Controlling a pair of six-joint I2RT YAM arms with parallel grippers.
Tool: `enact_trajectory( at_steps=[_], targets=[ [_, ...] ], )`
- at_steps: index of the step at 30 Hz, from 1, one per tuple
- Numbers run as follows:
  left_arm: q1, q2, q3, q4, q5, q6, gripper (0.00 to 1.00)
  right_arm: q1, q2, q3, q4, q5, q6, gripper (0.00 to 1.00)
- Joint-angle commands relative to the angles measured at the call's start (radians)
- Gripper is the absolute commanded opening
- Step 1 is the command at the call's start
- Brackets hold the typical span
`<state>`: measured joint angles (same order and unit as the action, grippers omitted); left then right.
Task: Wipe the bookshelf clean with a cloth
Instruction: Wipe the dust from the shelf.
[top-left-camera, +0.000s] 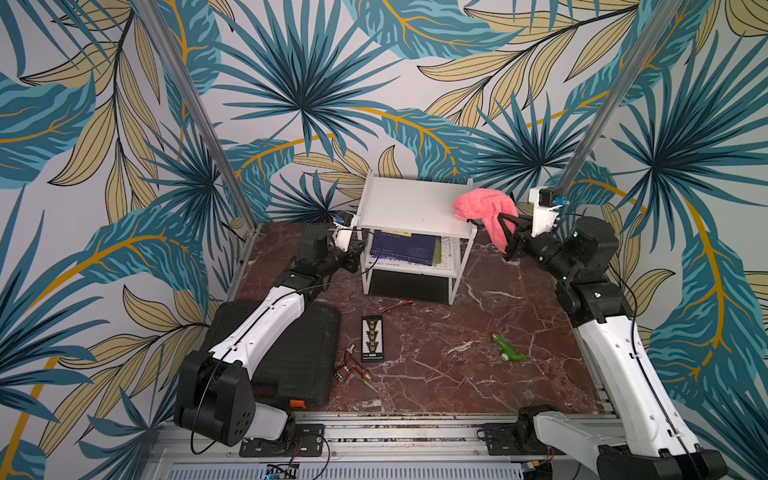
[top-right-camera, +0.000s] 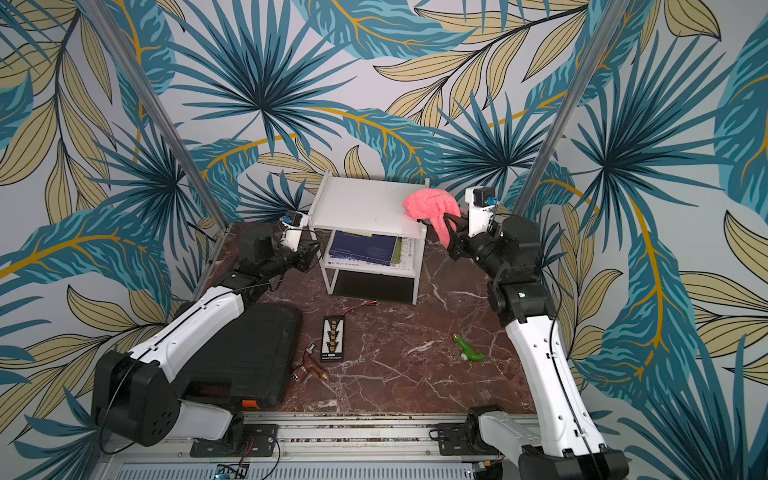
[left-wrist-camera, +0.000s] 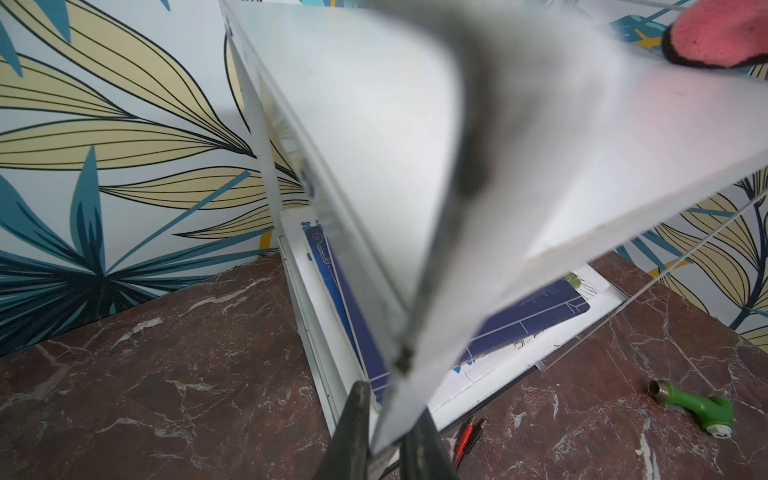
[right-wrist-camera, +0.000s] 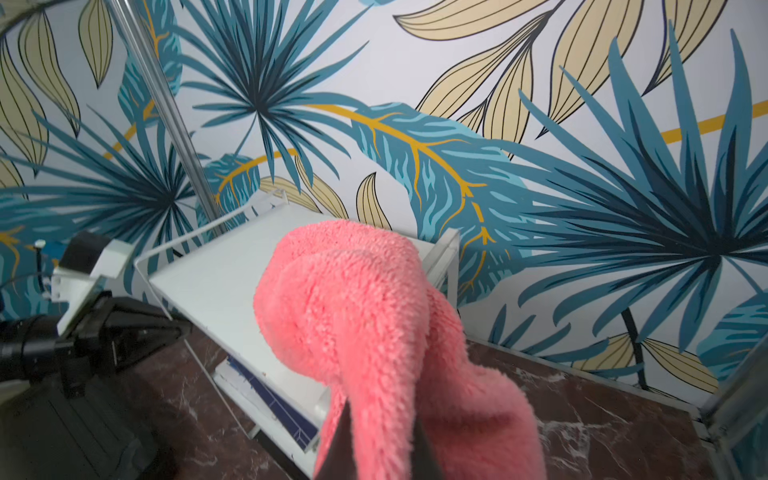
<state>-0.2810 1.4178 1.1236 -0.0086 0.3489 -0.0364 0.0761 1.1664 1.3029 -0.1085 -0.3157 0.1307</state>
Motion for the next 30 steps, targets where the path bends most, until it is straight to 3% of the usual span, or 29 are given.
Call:
enact_trajectory(
  at_steps=[1, 5, 8, 10, 14, 16, 21, 25, 27, 30],
  targets=[
    [0.03, -0.032, 0.021, -0.048, 0.033, -0.125, 0.0, -0.007, 0.16, 0.0, 0.194, 0.102, 0.274, 0.0],
    [0.014, -0.013, 0.023, -0.038, 0.054, -0.139, 0.0, 0.008, 0.464, 0.303, 0.137, 0.0, 0.338, 0.0],
    [-0.012, 0.003, 0.03, -0.04, 0.047, -0.142, 0.0, 0.018, 0.566, 0.453, 0.077, 0.088, 0.319, 0.0],
    [-0.027, 0.008, 0.029, -0.041, 0.035, -0.141, 0.0, 0.018, 0.52, 0.404, 0.076, 0.08, 0.293, 0.0],
    [-0.035, 0.01, 0.024, -0.046, 0.015, -0.145, 0.0, 0.016, 0.271, 0.071, 0.21, 0.131, 0.307, 0.0],
    [-0.036, 0.015, 0.02, -0.046, 0.008, -0.149, 0.0, 0.013, 0.26, 0.01, 0.222, 0.124, 0.335, 0.0],
    [-0.035, 0.043, 0.044, -0.051, 0.007, -0.136, 0.0, 0.013, 0.551, 0.311, 0.211, 0.078, 0.403, 0.0],
    [-0.036, 0.064, 0.082, -0.074, 0.024, -0.143, 0.0, 0.014, 0.715, 0.625, 0.035, 0.027, 0.418, 0.0],
    [-0.041, 0.066, 0.105, -0.098, 0.018, -0.146, 0.0, 0.022, 0.633, 0.532, 0.093, -0.02, 0.397, 0.0],
    [-0.055, 0.059, 0.106, -0.108, -0.001, -0.142, 0.0, 0.019, 0.426, 0.25, 0.248, 0.019, 0.373, 0.0]
  ],
)
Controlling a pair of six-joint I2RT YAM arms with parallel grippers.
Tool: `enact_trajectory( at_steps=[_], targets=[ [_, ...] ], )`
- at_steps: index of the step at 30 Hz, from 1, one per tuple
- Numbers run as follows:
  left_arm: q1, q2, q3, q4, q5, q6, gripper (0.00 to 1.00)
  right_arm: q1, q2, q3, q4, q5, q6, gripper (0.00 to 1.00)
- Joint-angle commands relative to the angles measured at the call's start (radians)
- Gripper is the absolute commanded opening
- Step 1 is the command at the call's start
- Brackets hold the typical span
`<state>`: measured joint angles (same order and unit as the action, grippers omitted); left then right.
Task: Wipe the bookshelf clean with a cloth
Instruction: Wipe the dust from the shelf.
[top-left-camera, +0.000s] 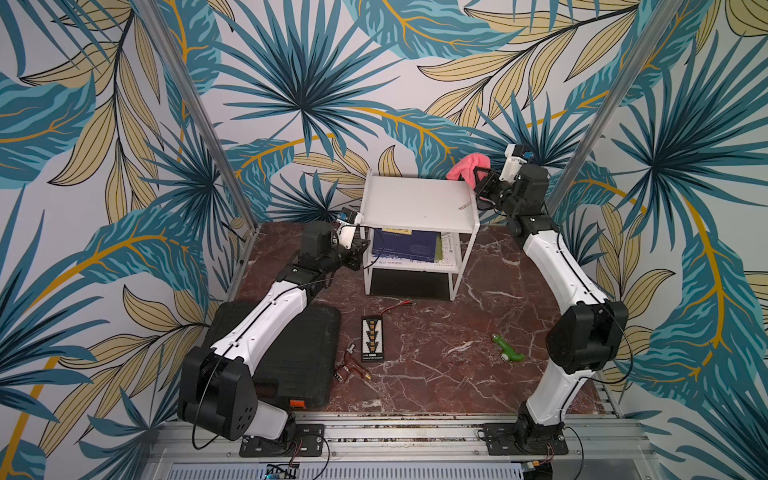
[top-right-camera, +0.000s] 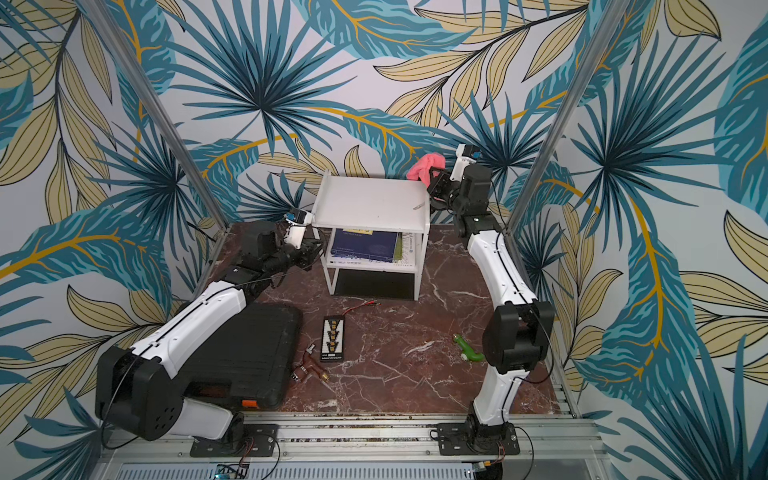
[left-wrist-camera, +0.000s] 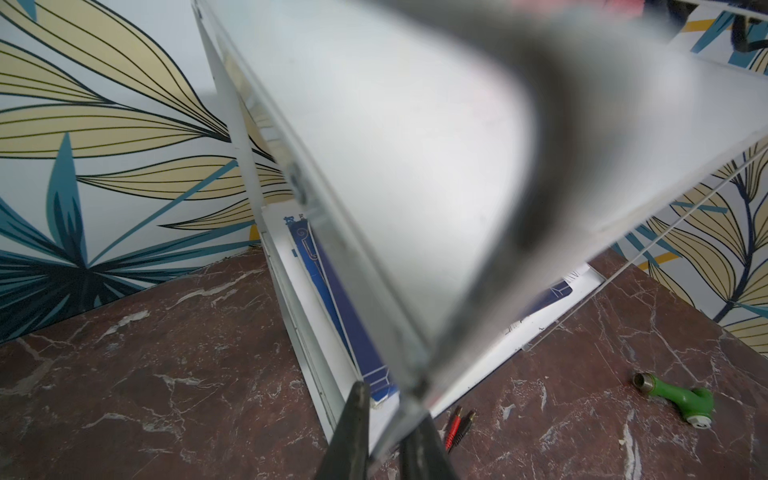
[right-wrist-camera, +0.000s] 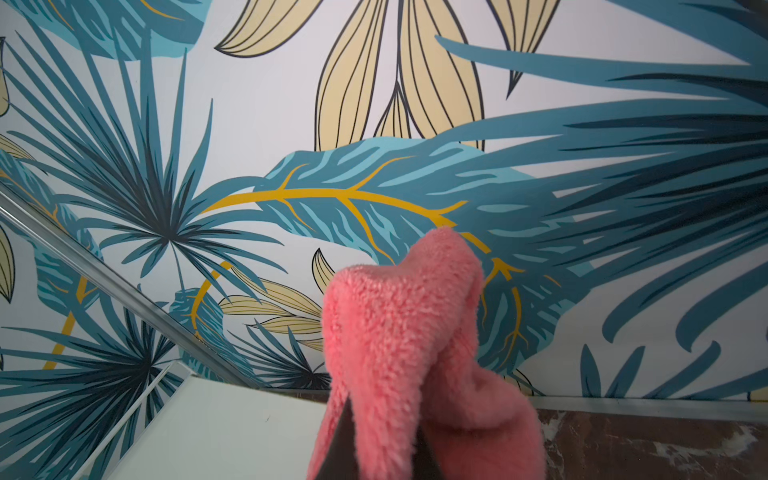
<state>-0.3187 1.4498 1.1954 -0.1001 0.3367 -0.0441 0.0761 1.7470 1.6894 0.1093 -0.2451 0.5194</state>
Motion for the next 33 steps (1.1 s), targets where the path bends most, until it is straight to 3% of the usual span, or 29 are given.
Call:
enact_trajectory(
  at_steps=[1, 4, 7, 9, 12, 14, 16, 21, 25, 27, 33],
  targets=[
    [-0.022, 0.024, 0.029, -0.009, 0.006, -0.135, 0.0, 0.016, -0.217, -0.198, 0.02, -0.051, -0.027, 0.0],
    [-0.028, 0.03, 0.024, 0.001, -0.003, -0.145, 0.0, 0.014, -0.332, -0.353, 0.043, -0.102, -0.052, 0.0],
    [-0.029, 0.041, 0.031, -0.004, -0.008, -0.156, 0.0, 0.015, -0.305, -0.39, 0.111, -0.074, -0.021, 0.0],
    [-0.029, 0.042, 0.035, -0.006, -0.014, -0.161, 0.0, 0.014, -0.222, -0.303, 0.111, -0.058, -0.004, 0.0],
    [-0.031, 0.033, 0.025, 0.006, -0.023, -0.179, 0.0, 0.014, -0.087, -0.099, 0.047, -0.135, 0.013, 0.0],
    [-0.036, 0.027, 0.013, 0.029, -0.025, -0.199, 0.0, 0.016, -0.079, -0.047, -0.009, -0.185, -0.001, 0.0],
    [-0.041, 0.026, 0.003, 0.048, -0.027, -0.216, 0.0, 0.016, -0.163, -0.145, 0.022, -0.151, -0.036, 0.0],
    [-0.053, 0.024, 0.001, 0.052, -0.049, -0.245, 0.0, 0.016, -0.521, -0.609, 0.102, 0.049, -0.192, 0.0],
    [-0.059, 0.025, 0.007, 0.048, -0.05, -0.253, 0.0, 0.02, -0.677, -0.842, 0.241, -0.025, -0.211, 0.0],
    [-0.062, 0.027, 0.01, 0.049, -0.047, -0.258, 0.0, 0.067, -0.652, -0.837, 0.283, -0.047, -0.223, 0.0],
    [-0.065, 0.021, 0.017, 0.047, -0.03, -0.261, 0.0, 0.361, -0.47, -0.595, 0.201, 0.103, -0.46, 0.0]
  ],
)
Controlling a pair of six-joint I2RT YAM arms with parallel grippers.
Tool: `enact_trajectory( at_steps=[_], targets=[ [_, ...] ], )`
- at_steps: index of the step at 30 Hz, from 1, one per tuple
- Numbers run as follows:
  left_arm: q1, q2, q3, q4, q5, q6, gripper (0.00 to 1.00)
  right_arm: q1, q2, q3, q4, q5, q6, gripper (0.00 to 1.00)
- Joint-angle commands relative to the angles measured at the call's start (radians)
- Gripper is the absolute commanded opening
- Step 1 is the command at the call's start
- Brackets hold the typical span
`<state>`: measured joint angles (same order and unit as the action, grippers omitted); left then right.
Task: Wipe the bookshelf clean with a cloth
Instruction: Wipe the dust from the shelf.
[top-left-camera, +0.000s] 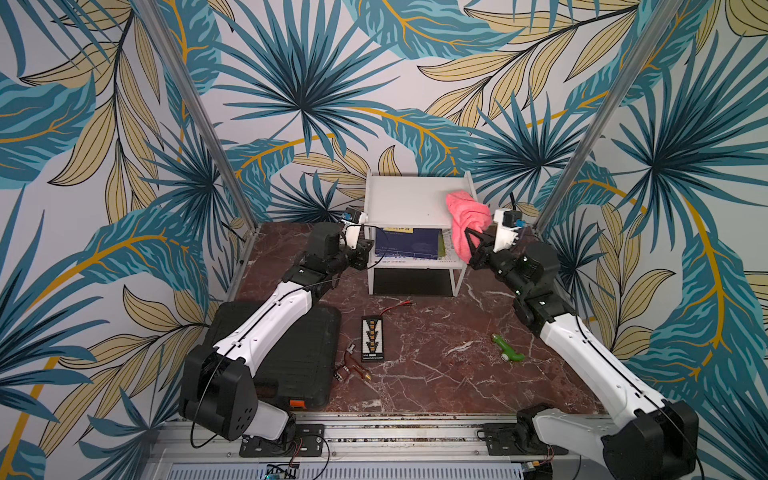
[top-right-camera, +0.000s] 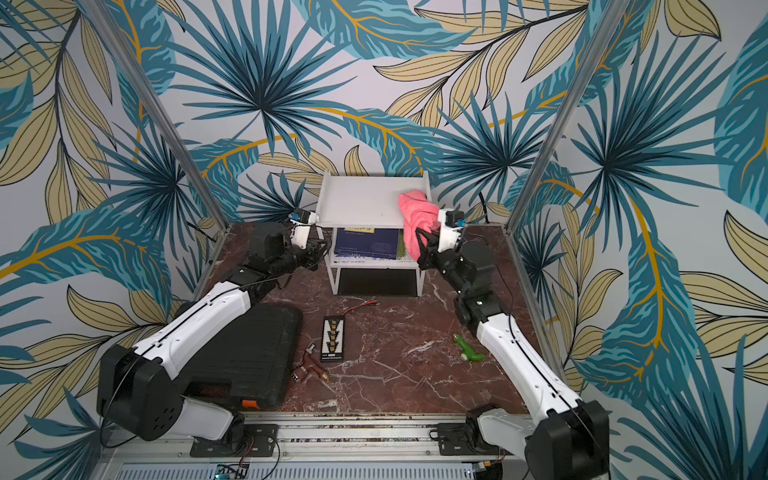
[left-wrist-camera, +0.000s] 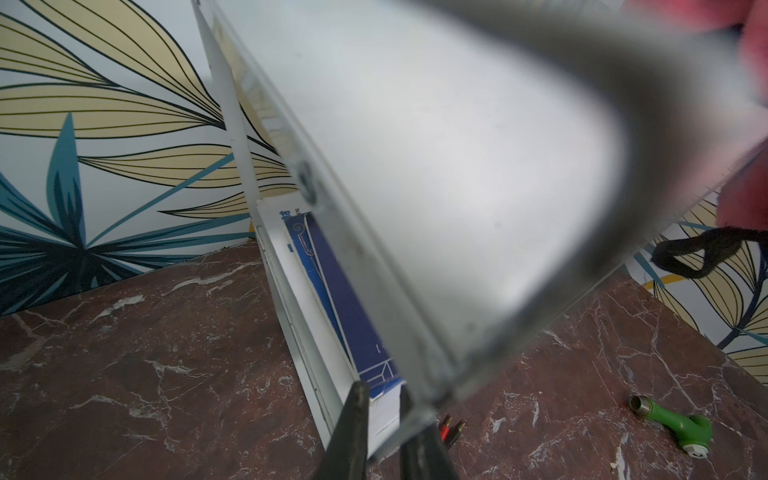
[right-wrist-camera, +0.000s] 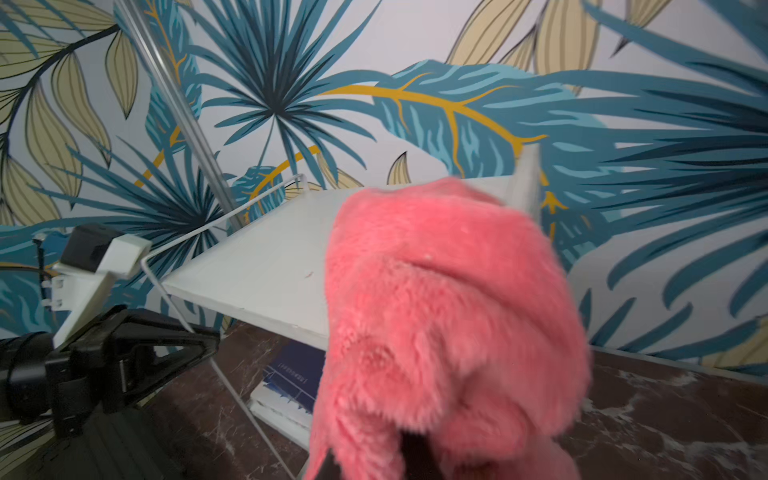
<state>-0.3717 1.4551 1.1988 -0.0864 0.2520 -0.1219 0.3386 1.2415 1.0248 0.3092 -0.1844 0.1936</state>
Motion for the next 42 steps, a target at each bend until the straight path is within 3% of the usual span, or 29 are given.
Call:
enact_trajectory(
  at_steps=[1, 3, 7, 10, 13, 15, 18, 24, 28, 31, 34, 38, 42],
  targets=[
    [-0.012, 0.012, 0.014, 0.029, 0.056, -0.182, 0.0, 0.123, 0.045, 0.081, 0.018, 0.071, -0.139, 0.0],
    [-0.012, 0.008, 0.019, 0.017, 0.062, -0.177, 0.0, 0.136, 0.036, 0.08, 0.027, 0.156, -0.139, 0.0],
    [-0.01, 0.008, 0.029, 0.002, 0.071, -0.14, 0.0, 0.107, -0.064, -0.001, -0.015, 0.508, -0.245, 0.0],
    [-0.011, 0.016, 0.07, -0.051, 0.046, -0.106, 0.0, -0.014, -0.158, -0.067, -0.13, 0.54, -0.258, 0.0],
    [-0.01, 0.001, 0.084, -0.08, 0.006, -0.085, 0.0, -0.094, -0.222, -0.123, -0.206, 0.398, -0.281, 0.0],
    [-0.01, -0.019, 0.082, -0.083, -0.014, -0.072, 0.04, -0.098, -0.236, -0.135, -0.25, 0.21, -0.317, 0.0],
    [-0.01, -0.046, 0.074, -0.099, -0.014, -0.054, 0.1, -0.095, -0.228, -0.143, -0.225, -0.09, -0.247, 0.0],
    [-0.012, -0.153, -0.03, -0.07, 0.023, -0.033, 0.45, -0.094, -0.233, -0.215, 0.016, -0.4, -0.087, 0.0],
    [-0.013, -0.316, -0.176, 0.017, 0.064, -0.044, 0.57, -0.088, -0.238, -0.253, 0.116, -0.54, -0.019, 0.0],
    [-0.024, -0.45, -0.31, 0.133, 0.225, -0.083, 0.63, -0.064, -0.219, -0.251, 0.152, -0.579, 0.051, 0.0],
    [-0.085, -0.519, -0.345, 0.215, 0.319, -0.093, 0.66, -0.03, -0.209, -0.239, 0.19, -0.591, 0.109, 0.0],
    [-0.265, -0.431, -0.235, 0.163, 0.328, 0.014, 0.68, 0.003, -0.214, -0.234, 0.247, -0.639, 0.153, 0.0],
    [-0.387, -0.257, -0.101, 0.09, 0.214, 0.128, 0.73, 0.01, -0.221, -0.231, 0.266, -0.655, 0.165, 0.0]
  ],
)
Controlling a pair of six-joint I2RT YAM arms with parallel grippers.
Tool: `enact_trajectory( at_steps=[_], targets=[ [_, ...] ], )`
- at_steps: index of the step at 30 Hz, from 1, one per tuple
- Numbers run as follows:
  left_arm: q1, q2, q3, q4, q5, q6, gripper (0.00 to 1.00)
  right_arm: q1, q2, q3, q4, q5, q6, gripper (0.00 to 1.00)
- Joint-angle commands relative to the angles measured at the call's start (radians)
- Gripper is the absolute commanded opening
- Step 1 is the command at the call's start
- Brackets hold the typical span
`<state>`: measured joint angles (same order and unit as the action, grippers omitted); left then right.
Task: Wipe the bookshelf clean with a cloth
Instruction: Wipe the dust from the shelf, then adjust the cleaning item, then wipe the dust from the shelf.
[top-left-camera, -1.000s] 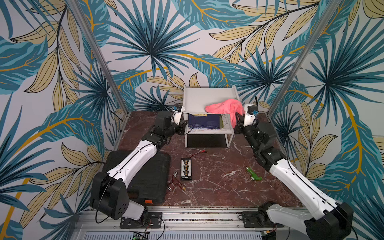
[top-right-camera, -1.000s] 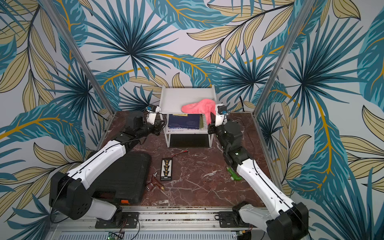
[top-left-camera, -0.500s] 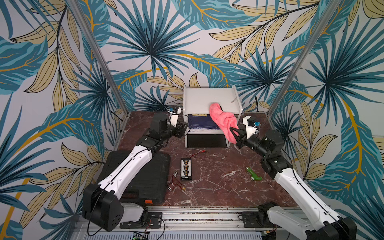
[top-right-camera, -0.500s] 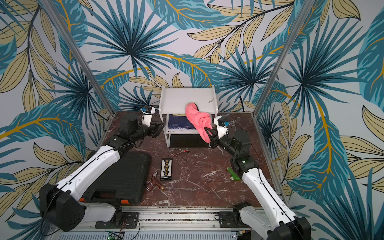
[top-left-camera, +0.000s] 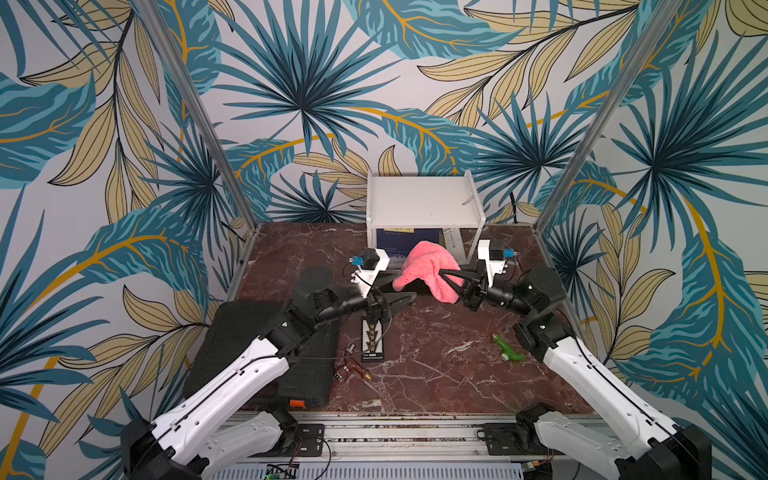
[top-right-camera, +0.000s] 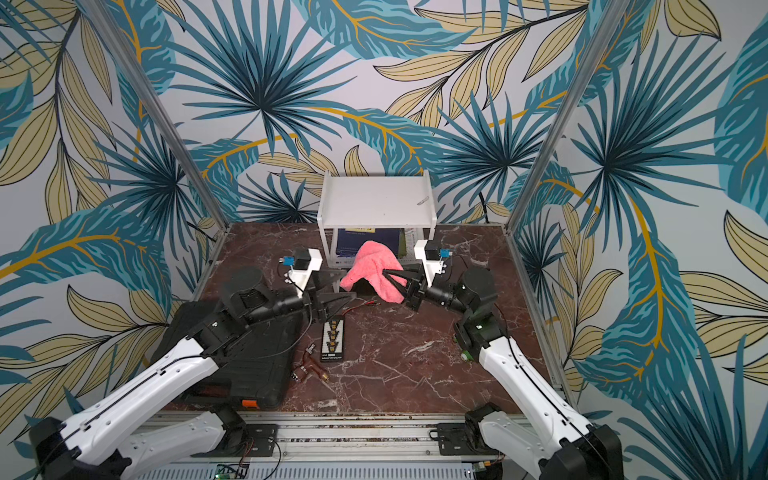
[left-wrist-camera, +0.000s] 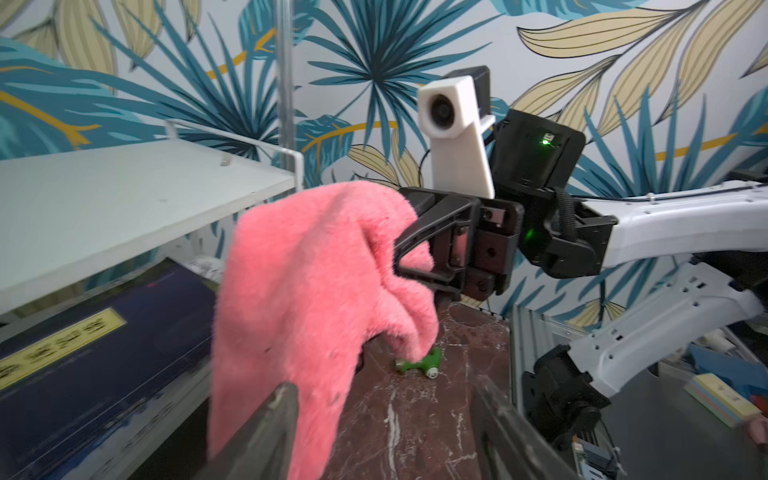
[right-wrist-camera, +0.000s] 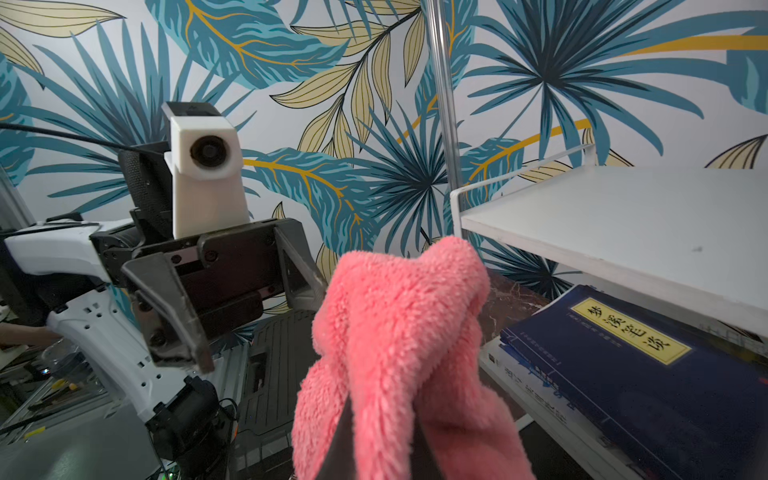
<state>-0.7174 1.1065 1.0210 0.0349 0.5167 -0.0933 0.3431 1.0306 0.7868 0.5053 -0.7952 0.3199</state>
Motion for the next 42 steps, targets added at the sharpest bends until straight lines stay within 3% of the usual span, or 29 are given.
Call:
enact_trajectory(
  at_steps=[1, 4, 6, 9, 11, 12, 13, 14, 16, 19, 21, 23, 27, 30, 35, 36, 37, 39, 42],
  targets=[
    [-0.052, 0.132, 0.106, -0.03, -0.056, 0.104, 0.75, 0.006, -0.012, 0.007, 0.068, -0.044, 0.039, 0.0],
    [-0.07, 0.223, 0.155, 0.02, 0.034, 0.078, 0.86, 0.008, -0.014, 0.003, 0.05, -0.032, 0.032, 0.0],
    [-0.079, 0.256, 0.157, 0.09, 0.083, 0.057, 0.8, 0.008, -0.018, -0.006, 0.048, -0.003, 0.03, 0.0],
    [-0.081, 0.279, 0.173, 0.071, 0.091, 0.104, 0.51, 0.008, -0.036, -0.027, 0.056, 0.068, 0.034, 0.0],
    [-0.081, 0.275, 0.164, 0.04, 0.014, 0.117, 0.23, 0.007, -0.041, -0.028, 0.042, 0.093, 0.031, 0.0],
    [-0.08, 0.267, 0.153, 0.041, -0.029, 0.117, 0.14, 0.007, -0.04, -0.025, 0.031, 0.101, 0.032, 0.0],
    [-0.079, 0.256, 0.135, 0.054, -0.082, 0.109, 0.07, 0.007, -0.037, -0.027, 0.021, 0.124, 0.03, 0.14],
    [-0.077, 0.238, 0.106, 0.081, -0.154, 0.096, 0.0, 0.008, -0.036, -0.03, 0.005, 0.18, 0.022, 0.37],
    [-0.07, 0.184, 0.022, 0.159, -0.288, 0.052, 0.0, 0.008, -0.061, -0.054, -0.057, 0.409, -0.038, 0.72],
    [-0.053, 0.097, -0.086, 0.14, -0.462, -0.015, 0.0, -0.004, -0.126, -0.129, -0.092, 0.951, -0.093, 0.88],
    [-0.045, 0.032, -0.145, 0.033, -0.653, -0.041, 0.0, -0.031, -0.137, -0.171, -0.109, 1.158, -0.124, 0.91],
    [-0.021, -0.016, -0.182, -0.025, -0.653, -0.041, 0.0, -0.047, -0.114, -0.174, -0.111, 1.166, -0.156, 0.91],
    [0.189, -0.08, -0.152, -0.064, -0.653, -0.041, 0.0, -0.051, 0.017, -0.09, -0.079, 1.013, -0.218, 0.91],
    [0.213, -0.047, -0.038, -0.076, -0.653, -0.041, 0.0, -0.052, 0.108, -0.015, -0.013, 0.944, -0.229, 0.91],
    [0.238, 0.113, 0.196, -0.18, -0.653, -0.041, 0.0, -0.051, 0.272, 0.148, -0.002, 0.958, -0.291, 0.91],
    [0.24, 0.13, 0.204, -0.187, -0.771, -0.047, 0.0, -0.051, 0.289, 0.159, -0.01, 0.967, -0.296, 0.9],
    [0.238, 0.142, 0.18, -0.176, -0.516, -0.199, 0.0, -0.051, 0.309, 0.169, -0.03, 0.981, -0.296, 0.89],
    [0.236, 0.114, 0.064, -0.112, -0.469, -0.301, 0.0, -0.051, 0.328, 0.155, -0.055, 0.993, -0.286, 0.88],
    [0.239, 0.064, -0.083, -0.012, -0.489, -0.371, 0.0, -0.052, 0.333, 0.109, -0.036, 0.987, -0.278, 0.85]
  ],
)
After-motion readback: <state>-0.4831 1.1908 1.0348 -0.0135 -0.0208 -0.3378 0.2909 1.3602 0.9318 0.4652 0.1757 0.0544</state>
